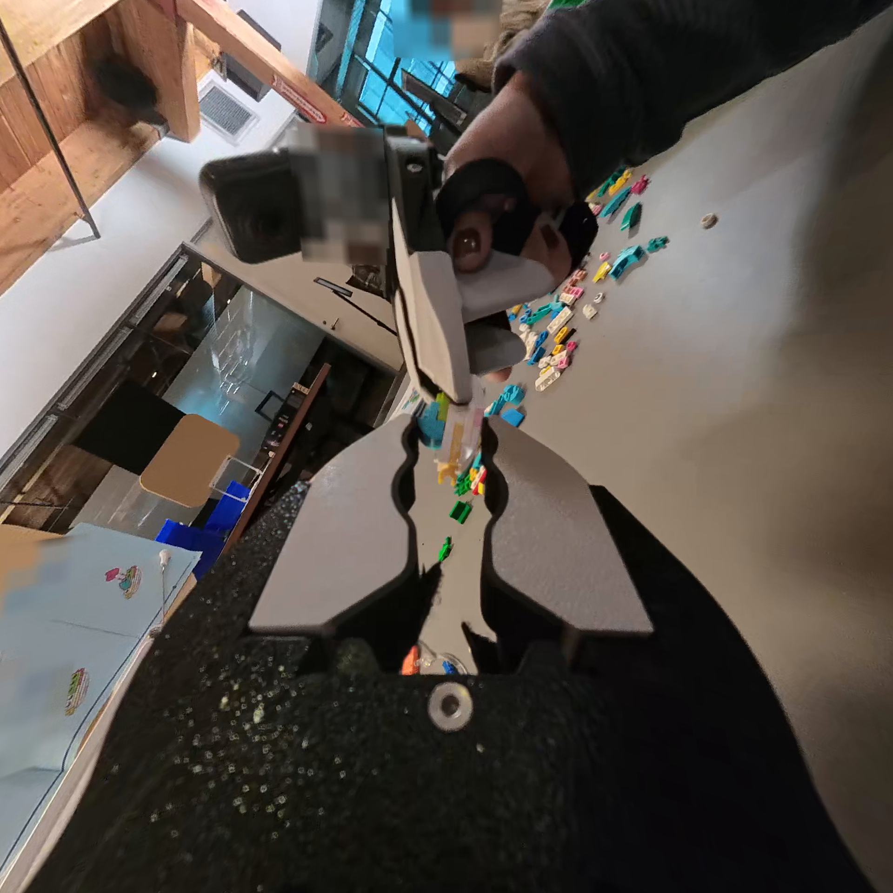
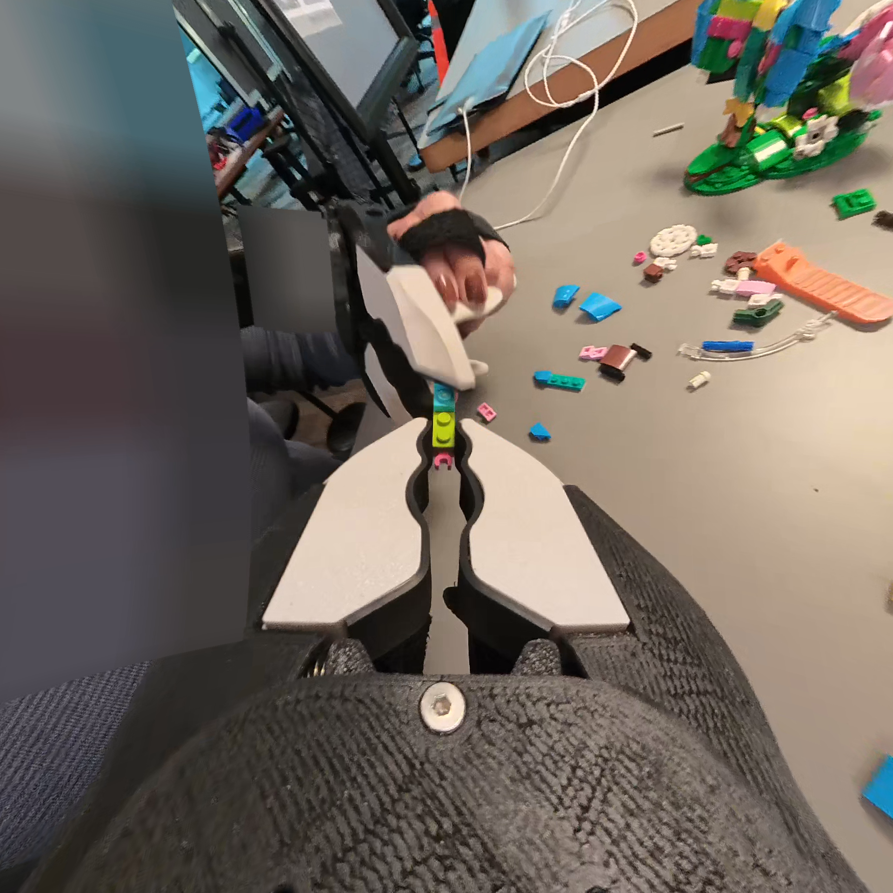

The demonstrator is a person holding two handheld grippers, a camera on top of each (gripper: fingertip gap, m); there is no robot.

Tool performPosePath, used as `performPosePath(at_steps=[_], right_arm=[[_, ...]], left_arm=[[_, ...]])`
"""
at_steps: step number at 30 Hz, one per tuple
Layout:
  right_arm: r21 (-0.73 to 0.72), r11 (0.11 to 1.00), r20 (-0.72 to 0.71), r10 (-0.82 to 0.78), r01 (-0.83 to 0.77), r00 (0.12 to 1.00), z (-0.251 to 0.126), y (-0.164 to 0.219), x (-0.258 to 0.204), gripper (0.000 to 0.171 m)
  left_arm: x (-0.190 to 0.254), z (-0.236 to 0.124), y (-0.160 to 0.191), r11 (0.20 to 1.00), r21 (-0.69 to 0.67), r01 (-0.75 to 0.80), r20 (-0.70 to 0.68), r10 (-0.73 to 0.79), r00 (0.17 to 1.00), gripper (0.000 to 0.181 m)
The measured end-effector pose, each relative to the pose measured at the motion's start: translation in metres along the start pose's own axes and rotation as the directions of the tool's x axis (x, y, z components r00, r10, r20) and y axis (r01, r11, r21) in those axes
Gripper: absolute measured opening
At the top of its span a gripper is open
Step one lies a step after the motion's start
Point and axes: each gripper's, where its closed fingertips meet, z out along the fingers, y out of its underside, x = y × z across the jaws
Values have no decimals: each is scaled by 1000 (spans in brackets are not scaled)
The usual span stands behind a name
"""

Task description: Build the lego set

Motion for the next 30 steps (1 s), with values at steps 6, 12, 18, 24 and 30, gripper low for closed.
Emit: performPosePath(at_steps=[6,12,18,24,30], right_arm=[[-2,1000,12,3,-3,1000,1,3,4,7],[-12,1000,8,3,-3,1000,3,6,8,7],[32,996,-28,-82,82,996,-3,-2,10,7],[38,953,-127,-294,301,947,-13,-10,12,6],[21,905,-139,-418,425,898,-10,-9,8,6]], left_arm=[[3,1,6,999,-49,12,-37,-14,999,24],[5,1,10,998,-60,-26,-46,24,999,24],[0,3,9,969,-13,246,-59,-246,967,41],[-6,-1,7,787,33,616,-197,-599,776,58],[-1,-1,6,700,14,714,-284,-682,674,42]])
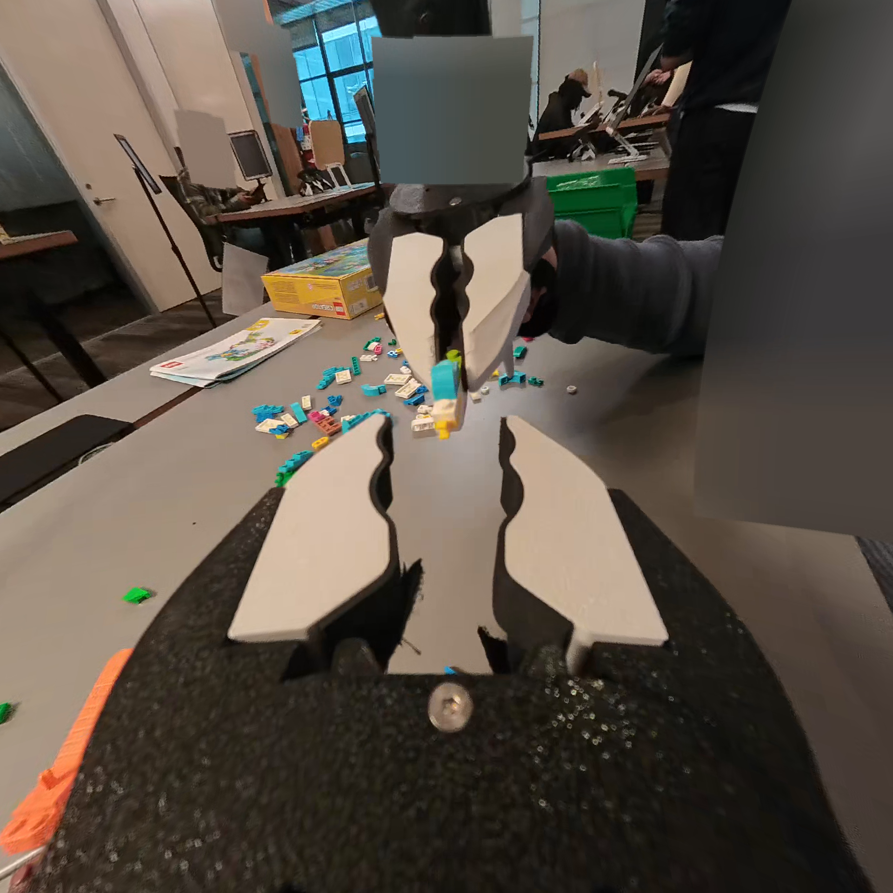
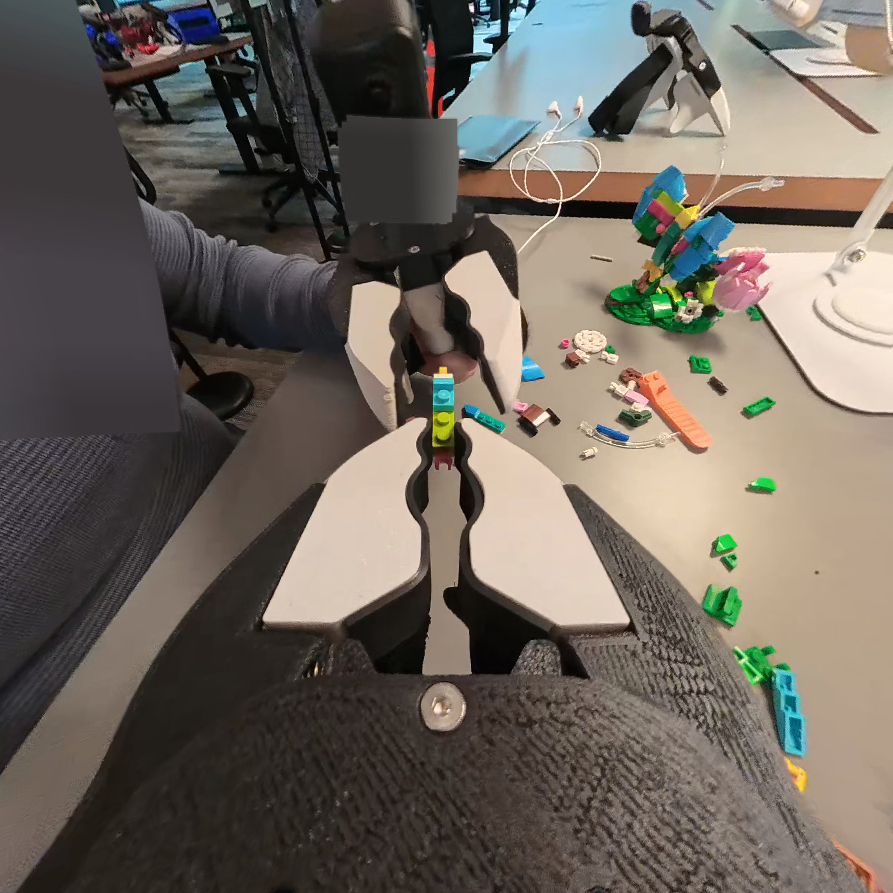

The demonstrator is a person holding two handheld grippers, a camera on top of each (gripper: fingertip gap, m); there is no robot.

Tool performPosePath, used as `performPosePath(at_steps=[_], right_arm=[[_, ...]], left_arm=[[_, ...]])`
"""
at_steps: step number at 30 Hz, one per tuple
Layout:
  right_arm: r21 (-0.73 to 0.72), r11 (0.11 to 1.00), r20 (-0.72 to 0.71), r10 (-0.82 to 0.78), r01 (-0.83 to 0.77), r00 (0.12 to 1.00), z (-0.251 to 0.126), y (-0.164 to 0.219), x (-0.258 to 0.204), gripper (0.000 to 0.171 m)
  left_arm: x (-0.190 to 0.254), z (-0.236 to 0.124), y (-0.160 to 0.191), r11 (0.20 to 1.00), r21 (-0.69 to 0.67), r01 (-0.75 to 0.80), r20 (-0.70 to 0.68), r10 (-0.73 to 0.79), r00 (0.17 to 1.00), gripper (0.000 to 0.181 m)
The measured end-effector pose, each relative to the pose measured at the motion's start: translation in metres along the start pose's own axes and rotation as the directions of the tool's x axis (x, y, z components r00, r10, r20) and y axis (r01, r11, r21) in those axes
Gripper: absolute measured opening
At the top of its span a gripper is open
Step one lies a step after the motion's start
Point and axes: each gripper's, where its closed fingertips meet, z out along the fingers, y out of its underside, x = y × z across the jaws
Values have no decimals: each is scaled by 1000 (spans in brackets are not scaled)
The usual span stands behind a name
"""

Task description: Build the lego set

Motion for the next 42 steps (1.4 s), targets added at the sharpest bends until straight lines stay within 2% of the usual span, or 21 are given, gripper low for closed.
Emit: performPosePath(at_steps=[5,15,19,24,28,30,33,36,38,42], right_arm=[[-13,999,5,-34,34,999,2,2,-3,6],[-34,998,8,-60,60,998,3,6,-3,7],[-38,996,-40,-87,85,995,0,3,2,8],[-10,990,-262,-137,139,955,-63,-27,23,18],[-110,986,-471,-163,126,867,-133,-25,34,18],[-181,981,-563,-163,72,810,-169,-9,35,17],[-276,956,-679,-124,-95,724,-221,30,34,17],[-298,922,-785,-89,-248,613,-267,68,32,17],[-253,925,-814,-46,-282,579,-278,84,27,17],[-119,959,-827,47,-256,560,-275,99,22,17]], left_arm=[[4,1,3,1000,-13,-17,-22,17,1000,22],[7,0,3,1000,-8,24,-66,-24,998,8],[2,-1,3,1000,-27,-3,-25,3,1000,8],[-23,-9,2,1000,-6,18,118,-17,993,8],[-39,-18,0,995,43,88,178,-95,979,8],[-39,-19,-1,995,52,90,182,-98,978,8],[-34,-14,-2,996,45,74,177,-81,981,8],[-26,-8,0,999,30,41,171,-46,984,8],[-21,-2,5,1000,10,29,160,-30,987,8],[-12,5,10,1000,-26,-7,133,10,991,8]])
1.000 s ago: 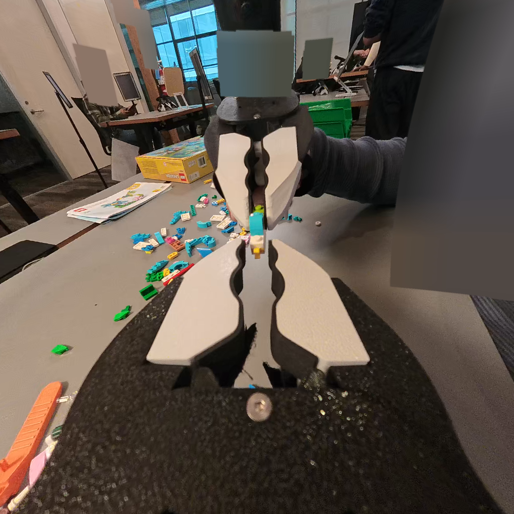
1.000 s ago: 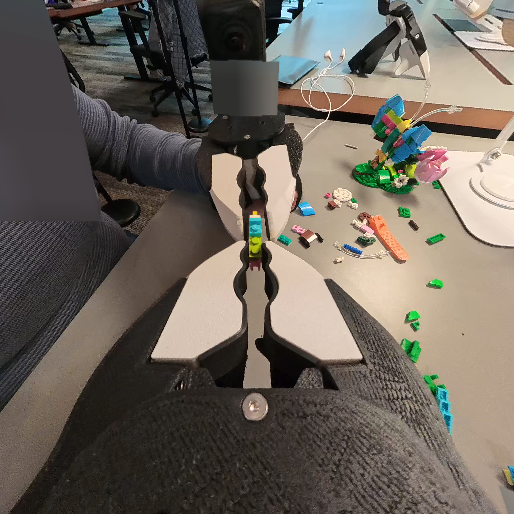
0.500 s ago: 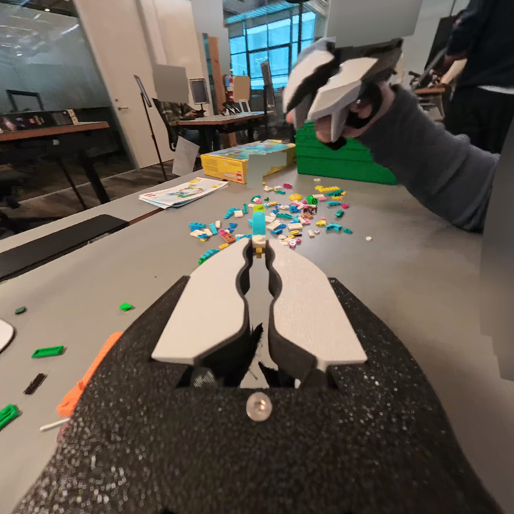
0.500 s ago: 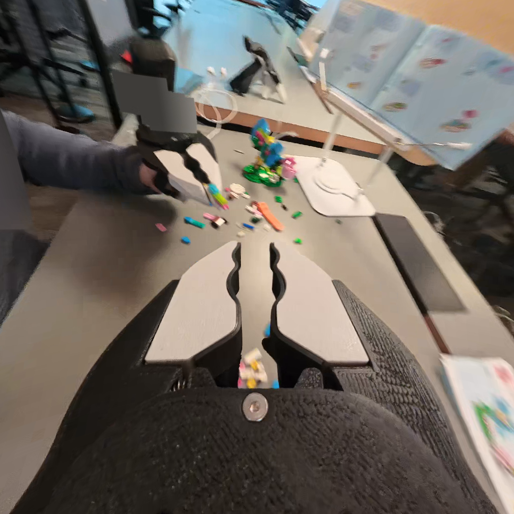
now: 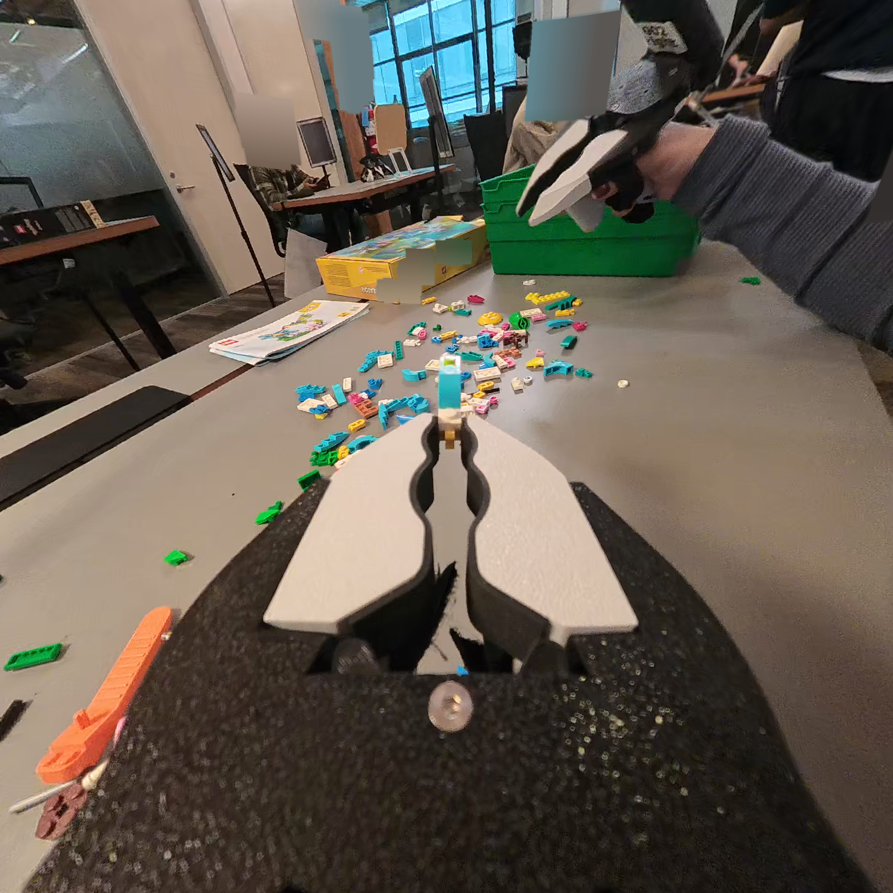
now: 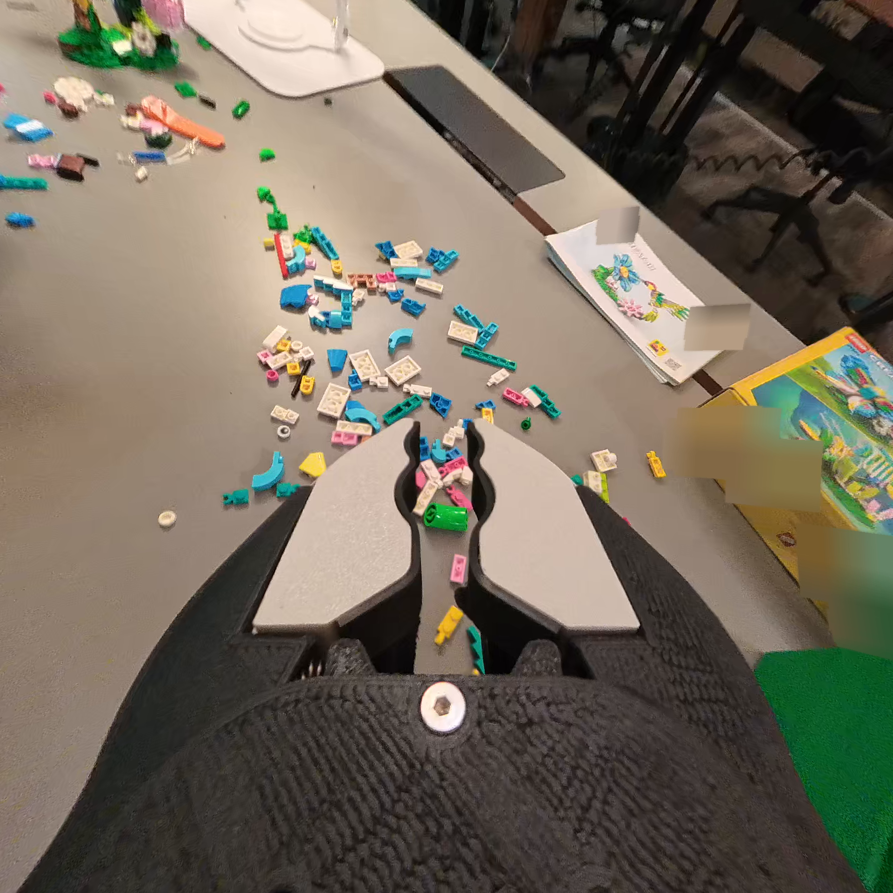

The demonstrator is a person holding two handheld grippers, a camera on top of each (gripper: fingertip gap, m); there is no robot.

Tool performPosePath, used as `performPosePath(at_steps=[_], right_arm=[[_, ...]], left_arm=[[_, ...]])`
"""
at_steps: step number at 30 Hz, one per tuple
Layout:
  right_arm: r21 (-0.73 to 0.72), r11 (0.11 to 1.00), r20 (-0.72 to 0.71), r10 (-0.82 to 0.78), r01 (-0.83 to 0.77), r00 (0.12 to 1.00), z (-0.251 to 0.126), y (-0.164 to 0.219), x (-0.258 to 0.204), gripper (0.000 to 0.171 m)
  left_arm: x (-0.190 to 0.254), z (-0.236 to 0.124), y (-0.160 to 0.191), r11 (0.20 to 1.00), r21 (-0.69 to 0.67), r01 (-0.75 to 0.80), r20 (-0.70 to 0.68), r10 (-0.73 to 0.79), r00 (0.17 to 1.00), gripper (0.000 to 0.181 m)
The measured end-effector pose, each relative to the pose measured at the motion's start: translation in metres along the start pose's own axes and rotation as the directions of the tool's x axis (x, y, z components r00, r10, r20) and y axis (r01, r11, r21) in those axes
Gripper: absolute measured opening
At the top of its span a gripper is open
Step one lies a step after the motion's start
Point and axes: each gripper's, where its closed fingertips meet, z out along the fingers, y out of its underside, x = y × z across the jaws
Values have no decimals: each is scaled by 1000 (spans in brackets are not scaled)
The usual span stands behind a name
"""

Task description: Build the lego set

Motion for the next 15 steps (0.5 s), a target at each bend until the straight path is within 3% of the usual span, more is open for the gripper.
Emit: performPosePath(at_steps=[7,12,15], right_arm=[[280,953,-2,120,-114,993,7,-14,10,18],[349,913,65,201,-211,977,0,-16,12,18],[309,925,65,211,-221,975,4,-7,13,18]], left_arm=[[4,2,2,1000,11,-7,-17,7,1000,8],[3,1,1,999,15,-47,3,46,999,8],[1,0,1,997,21,-69,27,69,997,8]])
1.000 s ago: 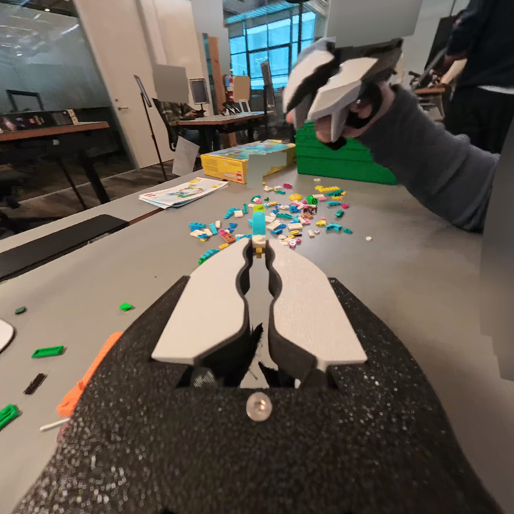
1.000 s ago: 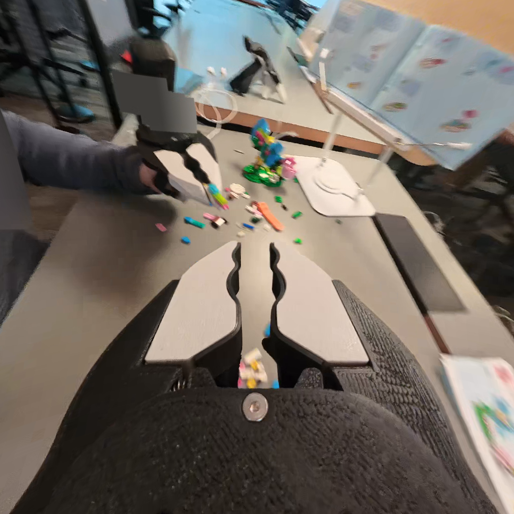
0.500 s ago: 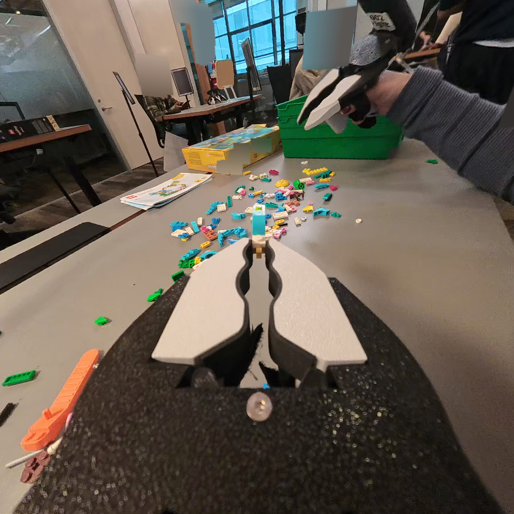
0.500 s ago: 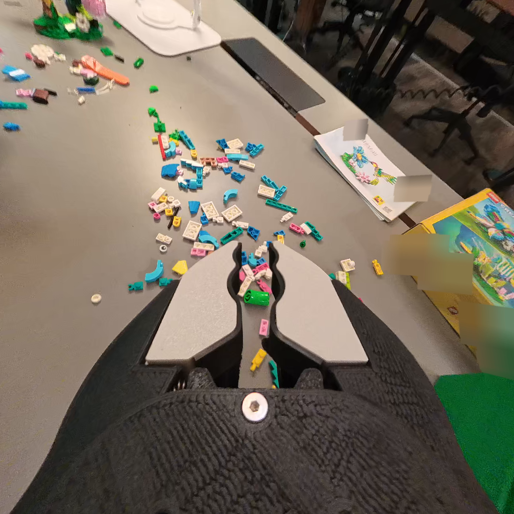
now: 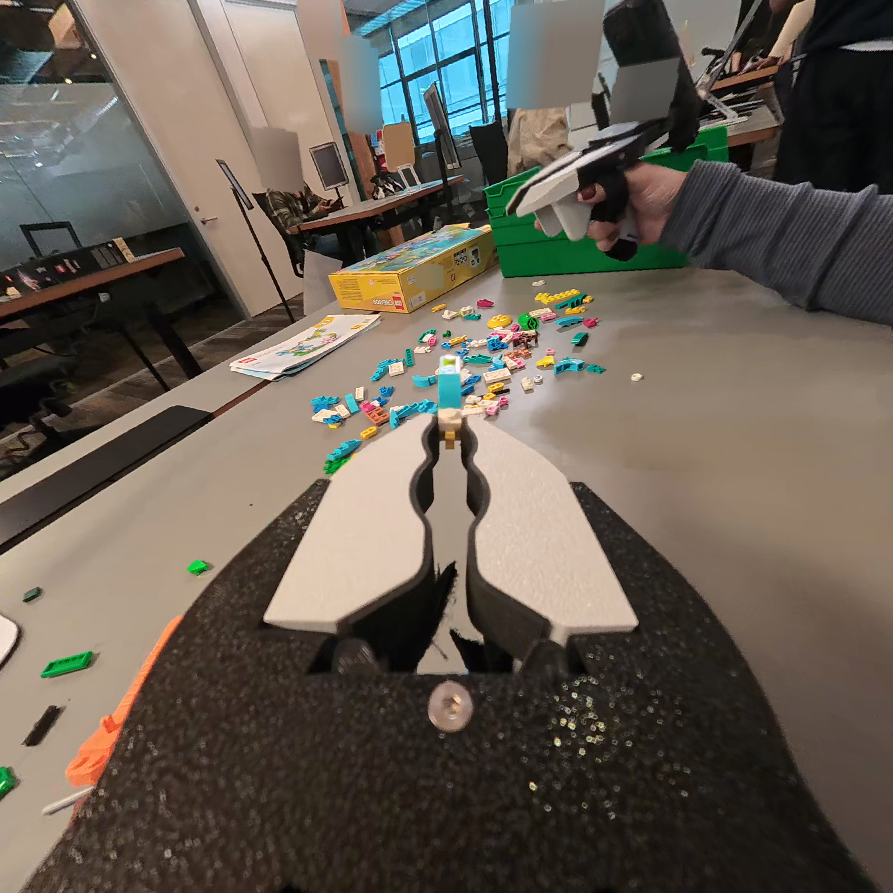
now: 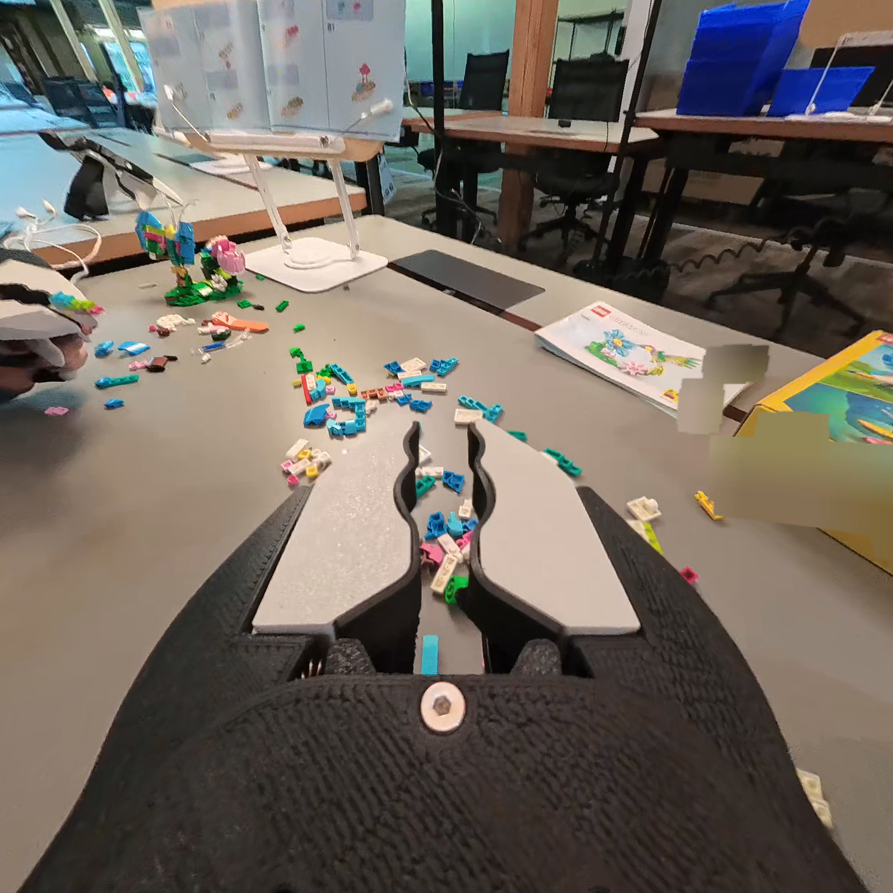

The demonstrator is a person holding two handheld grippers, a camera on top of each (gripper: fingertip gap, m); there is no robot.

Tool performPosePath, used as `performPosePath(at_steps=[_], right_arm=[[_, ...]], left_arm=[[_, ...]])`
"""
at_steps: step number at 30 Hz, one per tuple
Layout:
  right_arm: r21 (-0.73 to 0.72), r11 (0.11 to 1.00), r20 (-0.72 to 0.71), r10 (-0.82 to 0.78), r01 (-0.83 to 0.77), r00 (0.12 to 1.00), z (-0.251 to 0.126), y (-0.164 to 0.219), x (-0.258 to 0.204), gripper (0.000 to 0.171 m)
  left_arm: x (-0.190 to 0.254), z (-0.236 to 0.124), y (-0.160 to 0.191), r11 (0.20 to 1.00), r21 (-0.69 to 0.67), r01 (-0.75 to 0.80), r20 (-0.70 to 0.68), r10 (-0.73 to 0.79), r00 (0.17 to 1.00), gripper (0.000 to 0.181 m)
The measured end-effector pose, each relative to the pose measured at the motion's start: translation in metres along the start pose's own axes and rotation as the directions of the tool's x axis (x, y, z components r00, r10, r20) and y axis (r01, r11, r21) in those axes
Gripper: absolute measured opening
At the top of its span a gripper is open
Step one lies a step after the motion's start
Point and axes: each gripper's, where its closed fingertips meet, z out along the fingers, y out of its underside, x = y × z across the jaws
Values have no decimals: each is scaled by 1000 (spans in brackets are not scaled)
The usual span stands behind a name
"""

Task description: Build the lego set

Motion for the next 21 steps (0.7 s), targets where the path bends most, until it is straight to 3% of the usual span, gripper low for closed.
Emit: performPosePath(at_steps=[7,12,18,21], right_arm=[[-231,970,-29,-84,75,996,7,44,9,17],[-284,955,-30,-98,85,995,10,48,15,15],[-507,861,115,29,34,993,21,77,18,15],[-577,811,177,8,97,984,25,86,19,15]], left_arm=[[3,0,-2,1000,-1,-29,9,29,1000,8],[11,3,2,999,-24,-29,-28,28,999,8],[15,4,5,995,-46,-84,-32,82,996,8],[17,5,7,994,-57,-95,-37,93,995,8]])
